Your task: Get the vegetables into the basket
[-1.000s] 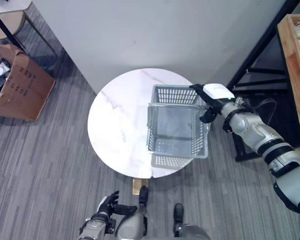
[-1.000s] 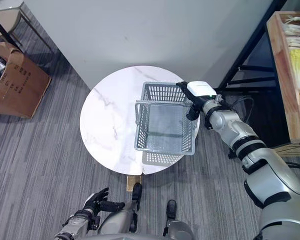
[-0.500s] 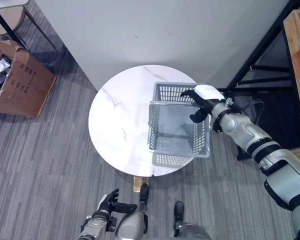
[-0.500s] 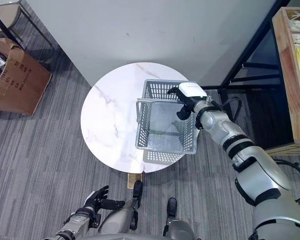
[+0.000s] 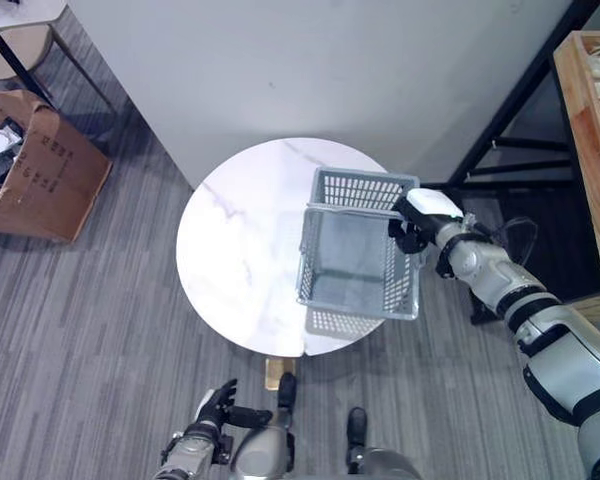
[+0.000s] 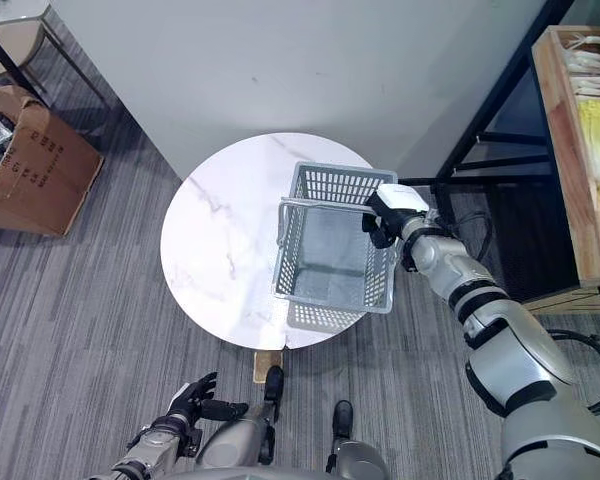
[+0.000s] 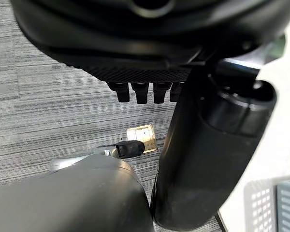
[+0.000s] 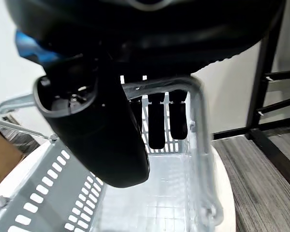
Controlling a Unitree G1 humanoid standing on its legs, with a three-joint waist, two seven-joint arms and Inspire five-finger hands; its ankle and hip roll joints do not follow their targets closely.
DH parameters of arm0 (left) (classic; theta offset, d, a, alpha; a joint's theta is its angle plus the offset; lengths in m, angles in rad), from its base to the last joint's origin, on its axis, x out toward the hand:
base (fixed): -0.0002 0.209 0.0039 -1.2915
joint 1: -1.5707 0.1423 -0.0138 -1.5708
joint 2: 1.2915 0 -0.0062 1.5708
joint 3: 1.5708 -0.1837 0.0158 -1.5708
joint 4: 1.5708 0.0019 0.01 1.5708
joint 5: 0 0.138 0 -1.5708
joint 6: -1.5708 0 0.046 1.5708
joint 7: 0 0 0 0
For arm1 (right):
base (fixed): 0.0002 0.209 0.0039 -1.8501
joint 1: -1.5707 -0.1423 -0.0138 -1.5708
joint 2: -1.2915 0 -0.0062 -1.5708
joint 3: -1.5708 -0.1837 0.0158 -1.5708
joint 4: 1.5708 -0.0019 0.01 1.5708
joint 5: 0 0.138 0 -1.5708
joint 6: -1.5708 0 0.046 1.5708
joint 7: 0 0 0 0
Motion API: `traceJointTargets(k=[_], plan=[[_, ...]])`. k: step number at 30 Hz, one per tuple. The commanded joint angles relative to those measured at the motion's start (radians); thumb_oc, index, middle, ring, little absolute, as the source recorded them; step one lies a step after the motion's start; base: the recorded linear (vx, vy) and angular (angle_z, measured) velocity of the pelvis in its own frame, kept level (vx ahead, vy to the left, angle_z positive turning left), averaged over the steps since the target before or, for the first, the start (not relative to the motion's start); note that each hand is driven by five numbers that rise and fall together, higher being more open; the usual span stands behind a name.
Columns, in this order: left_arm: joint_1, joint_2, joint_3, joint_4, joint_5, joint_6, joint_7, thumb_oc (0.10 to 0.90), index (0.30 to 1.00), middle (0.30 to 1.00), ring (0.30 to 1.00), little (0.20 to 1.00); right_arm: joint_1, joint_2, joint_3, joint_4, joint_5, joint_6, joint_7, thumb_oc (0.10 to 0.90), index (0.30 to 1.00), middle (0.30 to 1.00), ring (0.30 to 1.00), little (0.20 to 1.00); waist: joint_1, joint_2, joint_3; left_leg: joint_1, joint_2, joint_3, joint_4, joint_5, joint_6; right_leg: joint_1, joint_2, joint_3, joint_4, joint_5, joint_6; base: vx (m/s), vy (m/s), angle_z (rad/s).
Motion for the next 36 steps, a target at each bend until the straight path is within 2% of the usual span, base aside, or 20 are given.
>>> traceJointTargets(k=[1, 3, 5, 8, 11, 15, 21, 23, 25, 26, 28, 29, 30, 31, 32, 33, 34, 35, 36], plan=[[0.041, 0.041, -0.046, 0.068, 0.068, 0.019, 0.009, 0.9, 1.0, 1.0, 1.0, 1.0, -0.014, -0.076, -0.067, -0.248, 0.037, -0.055, -0.04, 0.4, 0.3, 0.3, 0.3, 0.3, 0.006, -0.047, -0.031, 0.113, 0.027, 0.08, 0.0, -0.069, -0.054, -0.07, -0.123, 0.035, 0.041, 0.085, 0.096, 0.02, -0.004, -0.03], [0.045, 0.041, -0.037, 0.068, 0.073, 0.021, 0.009, 0.9, 1.0, 1.0, 1.0, 1.0, 0.014, -0.098, -0.092, -0.324, 0.036, -0.063, -0.037, 0.4, 0.3, 0.3, 0.3, 0.3, 0.003, -0.048, -0.033, 0.119, 0.028, 0.082, 0.0, -0.071, -0.054, -0.067, -0.123, 0.036, 0.041, 0.084, 0.097, 0.02, -0.002, -0.07], [0.058, 0.04, -0.009, 0.072, 0.11, 0.028, 0.003, 0.9, 1.0, 1.0, 1.0, 1.0, 0.116, -0.16, -0.186, -0.541, 0.064, -0.099, -0.025, 0.4, 0.3, 0.3, 0.3, 0.3, -0.015, -0.051, -0.05, 0.14, 0.031, 0.091, 0.0, -0.079, -0.056, -0.049, -0.122, 0.041, 0.04, 0.081, 0.098, 0.05, -0.004, -0.05], [0.063, 0.041, -0.001, 0.076, 0.126, 0.032, -0.003, 0.9, 1.0, 1.0, 1.0, 1.0, 0.156, -0.189, -0.224, -0.608, 0.088, -0.115, -0.01, 0.4, 0.3, 0.3, 0.3, 0.3, -0.019, -0.054, -0.058, 0.15, 0.033, 0.095, 0.0, -0.081, -0.057, -0.041, -0.12, 0.04, 0.039, 0.08, 0.097, 0.02, -0.01, -0.08], [0.073, 0.039, 0.022, 0.088, 0.145, 0.039, -0.014, 0.9, 1.0, 1.0, 1.0, 1.0, 0.253, -0.236, -0.314, -0.732, 0.168, -0.136, 0.026, 0.4, 0.3, 0.3, 0.3, 0.3, -0.035, -0.058, -0.071, 0.167, 0.038, 0.104, 0.0, -0.084, -0.061, -0.026, -0.117, 0.04, 0.036, 0.079, 0.097, 0.01, -0.014, -0.07], [0.09, 0.044, 0.061, 0.111, 0.174, 0.042, -0.024, 0.9, 1.0, 1.0, 1.0, 1.0, 0.383, -0.306, -0.412, -0.882, 0.205, -0.162, 0.078, 0.4, 0.3, 0.3, 0.3, 0.3, -0.056, -0.061, -0.087, 0.185, 0.043, 0.121, 0.0, -0.086, -0.065, -0.018, -0.11, 0.047, 0.033, 0.083, 0.098, 0.0, -0.014, -0.15], [0.106, 0.041, 0.104, 0.121, 0.178, 0.045, -0.032, 0.9, 1.0, 1.0, 1.0, 1.0, 0.522, -0.341, -0.499, -0.977, 0.203, -0.179, 0.111, 0.4, 0.3, 0.3, 0.3, 0.3, -0.078, -0.07, -0.099, 0.23, 0.043, 0.169, 0.013, -0.098, -0.057, -0.009, -0.109, 0.072, 0.049, 0.075, 0.103, 0.01, 0.014, -0.19], [0.102, 0.043, 0.113, 0.107, 0.174, 0.043, -0.029, 0.9, 1.0, 1.0, 1.0, 1.0, 0.557, -0.342, -0.522, -1.0, 0.209, -0.183, 0.115, 0.4, 0.3, 0.3, 0.3, 0.3, -0.087, -0.08, -0.085, 0.199, 0.042, 0.183, 0.104, -0.125, -0.055, -0.026, -0.113, 0.094, 0.097, 0.061, 0.103, -0.06, 0.054, -0.33], [0.099, 0.044, 0.114, 0.101, 0.177, 0.043, -0.027, 0.9, 1.0, 1.0, 1.0, 1.0, 0.578, -0.342, -0.536, -1.004, 0.212, -0.185, 0.116, 0.4, 0.3, 0.3, 0.3, 0.3, -0.094, -0.083, -0.08, 0.189, 0.041, 0.197, 0.131, -0.148, -0.05, -0.048, -0.111, 0.114, 0.133, 0.051, 0.107, -0.06, 0.1, -0.56], [0.098, 0.045, 0.108, 0.094, 0.191, 0.036, -0.028, 0.9, 1.0, 1.0, 1.0, 1.0, 0.613, -0.333, -0.557, -1.019, 0.214, -0.187, 0.117, 0.4, 0.3, 0.3, 0.3, 0.3, -0.118, -0.083, -0.072, 0.193, 0.037, 0.225, 0.143, -0.169, -0.038, -0.076, -0.109, 0.148, 0.17, 0.05, 0.117, -0.07, 0.18, -0.57], [0.1, 0.047, 0.096, 0.088, 0.219, 0.03, -0.031, 0.9, 1.0, 1.0, 1.0, 1.0, 0.655, -0.331, -0.593, -1.036, 0.216, -0.191, 0.121, 0.4, 0.3, 0.3, 0.3, 0.3, -0.142, -0.079, -0.068, 0.213, 0.022, 0.264, 0.125, -0.181, -0.022, -0.104, -0.109, 0.194, 0.182, 0.078, 0.147, -0.08, 0.22, -0.59], [0.1, 0.048, 0.093, 0.089, 0.229, 0.029, -0.029, 0.9, 1.0, 1.0, 1.0, 1.0, 0.666, -0.328, -0.6, -1.038, 0.212, -0.191, 0.118, 0.4, 0.3, 0.3, 0.3, 0.3, -0.151, -0.084, -0.073, 0.218, 0.009, 0.297, 0.105, -0.177, -0.018, -0.124, -0.114, 0.224, 0.159, 0.135, 0.17, -0.06, 0.126, -0.89], [0.1, 0.048, 0.093, 0.089, 0.229, 0.029, -0.029, 0.9, 1.0, 1.0, 1.0, 1.0, 0.666, -0.328, -0.6, -1.038, 0.212, -0.191, 0.118, 0.4, 0.3, 0.3, 0.3, 0.3, -0.149, -0.084, -0.074, 0.218, 0.009, 0.299, 0.104, -0.176, -0.018, -0.126, -0.113, 0.225, 0.158, 0.136, 0.17, -0.16, 0.16, -0.93], [0.093, 0.056, 0.094, 0.084, 0.233, 0.027, -0.027, 0.9, 1.0, 1.0, 1.0, 1.0, 0.676, -0.321, -0.611, -1.049, 0.202, -0.193, 0.109, 0.4, 0.3, 0.3, 0.3, 0.3, -0.172, -0.084, -0.077, 0.221, -0.003, 0.353, 0.055, -0.155, -0.016, -0.164, -0.117, 0.256, 0.133, 0.211, 0.207, -0.26, 0.101, -0.84], [0.082, 0.071, 0.091, 0.07, 0.23, 0.023, -0.025, 0.9, 1.0, 1.0, 1.0, 1.0, 0.668, -0.306, -0.61, -1.054, 0.198, -0.192, 0.103, 0.4, 0.3, 0.3, 0.3, 0.3, -0.168, -0.079, -0.066, 0.216, 0.017, 0.405, 0.036, -0.142, -0.013, -0.202, -0.122, 0.188, 0.154, 0.204, 0.206, -0.26, 0.1, -0.76], [0.082, 0.071, 0.091, 0.07, 0.23, 0.023, -0.026, 0.9, 1.0, 1.0, 1.0, 1.0, 0.668, -0.306, -0.609, -1.053, 0.198, -0.192, 0.103, 0.4, 0.3, 0.3, 0.3, 0.3, -0.168, -0.079, -0.067, 0.215, 0.017, 0.406, 0.035, -0.142, -0.013, -0.205, -0.122, 0.189, 0.157, 0.202, 0.205, -0.23, 0.039, -1.23], [0.075, 0.082, 0.087, 0.051, 0.231, 0.023, -0.024, 0.9, 1.0, 1.0, 1.0, 1.0, 0.664, -0.303, -0.611, -1.059, 0.197, -0.193, 0.095, 0.4, 0.3, 0.3, 0.3, 0.3, -0.152, -0.073, -0.063, 0.205, 0.035, 0.44, 0.033, -0.134, -0.014, -0.203, -0.149, 0.064, 0.195, 0.163, 0.182, -0.16, 0.114, -1.74], [0.078, 0.095, 0.086, 0.027, 0.228, 0.025, -0.026, 0.9, 1.0, 1.0, 1.0, 1.0, 0.656, -0.3, -0.603, -1.065, 0.201, -0.198, 0.092, 0.4, 0.3, 0.3, 0.3, 0.3, -0.128, -0.066, -0.072, 0.21, 0.048, 0.493, 0.024, -0.139, -0.018, -0.155, -0.193, -0.122, 0.249, 0.092, 0.162, -0.24, 0.129, -1.52], [0.087, 0.1, 0.091, 0.019, 0.222, 0.027, -0.026, 0.9, 1.0, 1.0, 1.0, 1.0, 0.645, -0.301, -0.594, -1.067, 0.2, -0.2, 0.093, 0.4, 0.3, 0.3, 0.3, 0.3, -0.119, -0.069, -0.073, 0.213, 0.055, 0.53, 0.022, -0.136, -0.015, -0.133, -0.209, -0.194, 0.284, 0.071, 0.154, -0.19, 0.11, -1.42]])
